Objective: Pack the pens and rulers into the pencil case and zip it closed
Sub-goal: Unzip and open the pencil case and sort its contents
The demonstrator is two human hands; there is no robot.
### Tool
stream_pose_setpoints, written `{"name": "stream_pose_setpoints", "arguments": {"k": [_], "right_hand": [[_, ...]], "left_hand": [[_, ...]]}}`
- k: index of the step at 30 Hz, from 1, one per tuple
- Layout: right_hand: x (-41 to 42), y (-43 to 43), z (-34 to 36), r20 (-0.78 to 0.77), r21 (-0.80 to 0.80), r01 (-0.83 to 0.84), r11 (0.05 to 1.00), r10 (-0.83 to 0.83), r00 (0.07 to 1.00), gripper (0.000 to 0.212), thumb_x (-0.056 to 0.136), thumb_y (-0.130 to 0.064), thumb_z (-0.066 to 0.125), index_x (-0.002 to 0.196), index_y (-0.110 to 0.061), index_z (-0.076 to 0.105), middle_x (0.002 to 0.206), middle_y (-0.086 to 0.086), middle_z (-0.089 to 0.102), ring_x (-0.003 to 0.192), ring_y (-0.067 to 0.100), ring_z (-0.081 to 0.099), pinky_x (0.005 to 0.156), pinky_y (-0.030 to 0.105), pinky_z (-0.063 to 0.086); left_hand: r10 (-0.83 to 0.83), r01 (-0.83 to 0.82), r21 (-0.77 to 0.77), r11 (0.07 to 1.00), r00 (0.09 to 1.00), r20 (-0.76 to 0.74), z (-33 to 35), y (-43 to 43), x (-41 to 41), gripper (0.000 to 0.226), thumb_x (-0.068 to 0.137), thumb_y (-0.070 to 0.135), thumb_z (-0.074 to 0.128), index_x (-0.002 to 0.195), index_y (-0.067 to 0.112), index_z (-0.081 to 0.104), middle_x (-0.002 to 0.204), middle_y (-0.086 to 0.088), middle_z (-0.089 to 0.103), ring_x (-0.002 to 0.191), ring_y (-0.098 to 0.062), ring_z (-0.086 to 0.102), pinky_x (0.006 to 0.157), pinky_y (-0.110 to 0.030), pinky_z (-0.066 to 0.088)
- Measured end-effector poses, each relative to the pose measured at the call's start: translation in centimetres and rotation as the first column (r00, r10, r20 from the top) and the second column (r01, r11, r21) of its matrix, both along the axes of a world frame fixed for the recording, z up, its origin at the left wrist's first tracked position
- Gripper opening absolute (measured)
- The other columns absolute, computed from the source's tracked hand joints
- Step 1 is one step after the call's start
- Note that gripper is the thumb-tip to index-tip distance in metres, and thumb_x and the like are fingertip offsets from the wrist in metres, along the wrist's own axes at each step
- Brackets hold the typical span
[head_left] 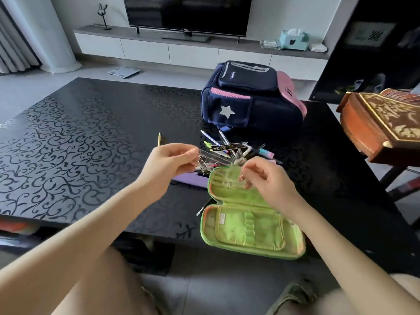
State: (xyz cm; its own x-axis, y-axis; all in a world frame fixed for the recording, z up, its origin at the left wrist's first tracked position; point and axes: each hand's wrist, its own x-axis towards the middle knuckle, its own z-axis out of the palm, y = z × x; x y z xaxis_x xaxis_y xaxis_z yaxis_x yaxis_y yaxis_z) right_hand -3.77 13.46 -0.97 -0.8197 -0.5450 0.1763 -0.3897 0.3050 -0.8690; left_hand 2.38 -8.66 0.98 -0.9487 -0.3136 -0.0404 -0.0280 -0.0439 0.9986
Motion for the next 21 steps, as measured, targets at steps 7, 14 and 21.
{"name": "stream_pose_setpoints", "arguments": {"k": [7,14,21], "right_hand": [[0.9,9.0,-1.1,0.031,0.024,0.251,0.968,-0.252,0.967,0.010,0.093,-0.009,0.052,0.087,-0.008,0.060,0.078,0.005,0.067,0.062,0.003,0.061,0.058,0.007,0.043],[2.4,11.8,-1.6,0.155,-0.001,0.217,0.976,-0.215,0.964,0.025,0.086,-0.002,0.062,0.097,-0.024,0.057,0.077,0.004,0.073,0.062,0.013,0.066,0.064,0.018,0.052],[4.1,10.1,-4.5,-0.645,0.306,0.230,0.924,0.024,0.763,0.007,0.078,-0.017,0.066,0.080,-0.018,0.073,0.068,-0.008,0.070,0.061,0.011,0.063,0.059,0.030,0.050]], "left_hand": [[-0.570,0.167,-0.986,-0.019,0.809,0.148,-9.3,5.3,-0.8,0.038,0.058,0.062,0.063,0.083,0.035,0.072,0.093,0.008,0.067,0.092,-0.016,0.055,0.084,-0.032,0.040],[-0.641,0.216,-0.931,-0.294,0.678,0.360,-10.5,6.6,-1.6,0.041,0.070,0.053,0.050,0.088,0.022,0.069,0.092,0.000,0.066,0.079,-0.021,0.063,0.061,-0.026,0.055],[-0.431,0.330,-0.863,0.382,0.890,0.149,-8.4,5.8,-3.2,0.023,0.091,0.020,0.051,0.077,0.004,0.058,0.060,0.008,0.047,0.053,-0.011,0.042,0.056,-0.026,0.031]]}}
